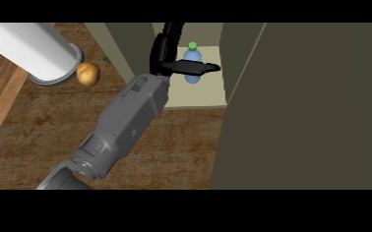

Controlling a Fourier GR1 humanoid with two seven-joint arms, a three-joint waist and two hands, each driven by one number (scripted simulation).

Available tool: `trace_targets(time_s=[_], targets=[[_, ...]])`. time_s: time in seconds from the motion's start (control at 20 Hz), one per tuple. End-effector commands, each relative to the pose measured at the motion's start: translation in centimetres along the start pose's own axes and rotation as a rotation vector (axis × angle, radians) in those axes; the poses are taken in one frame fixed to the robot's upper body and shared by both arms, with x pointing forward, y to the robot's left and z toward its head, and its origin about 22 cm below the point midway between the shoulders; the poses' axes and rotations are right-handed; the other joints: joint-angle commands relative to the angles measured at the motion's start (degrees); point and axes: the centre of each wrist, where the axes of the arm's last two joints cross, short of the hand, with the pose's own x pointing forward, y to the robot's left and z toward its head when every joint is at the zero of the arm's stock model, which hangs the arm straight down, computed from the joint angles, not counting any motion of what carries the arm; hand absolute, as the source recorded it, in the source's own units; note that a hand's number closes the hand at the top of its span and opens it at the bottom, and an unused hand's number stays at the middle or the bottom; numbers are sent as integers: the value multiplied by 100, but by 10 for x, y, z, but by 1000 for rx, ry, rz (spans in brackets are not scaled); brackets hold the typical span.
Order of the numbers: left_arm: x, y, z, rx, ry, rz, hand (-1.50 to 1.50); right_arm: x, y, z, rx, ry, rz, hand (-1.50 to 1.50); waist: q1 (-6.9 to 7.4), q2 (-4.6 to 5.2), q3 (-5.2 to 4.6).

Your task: Pick up the bottled water, place it into the cabinet and close the cabinet

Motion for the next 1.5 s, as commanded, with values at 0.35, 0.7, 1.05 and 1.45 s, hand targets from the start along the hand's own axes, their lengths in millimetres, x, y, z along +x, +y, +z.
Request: trace_targets(time_s=[0.35,0.7,1.05,1.45], targets=[[-6,12,72,-49,49,85,150,25,1,4,42,-9,82,-150,295,-81,-3],[1,26,136,-32,54,75,150,27,5,-2,238,83,160,150,353,-71,-7],[43,70,178,1,33,54,150,24,33,-7,345,161,-36,150,282,-30,-4],[66,121,238,38,29,40,150,24,75,-21,426,134,-48,150,275,-32,-13]])
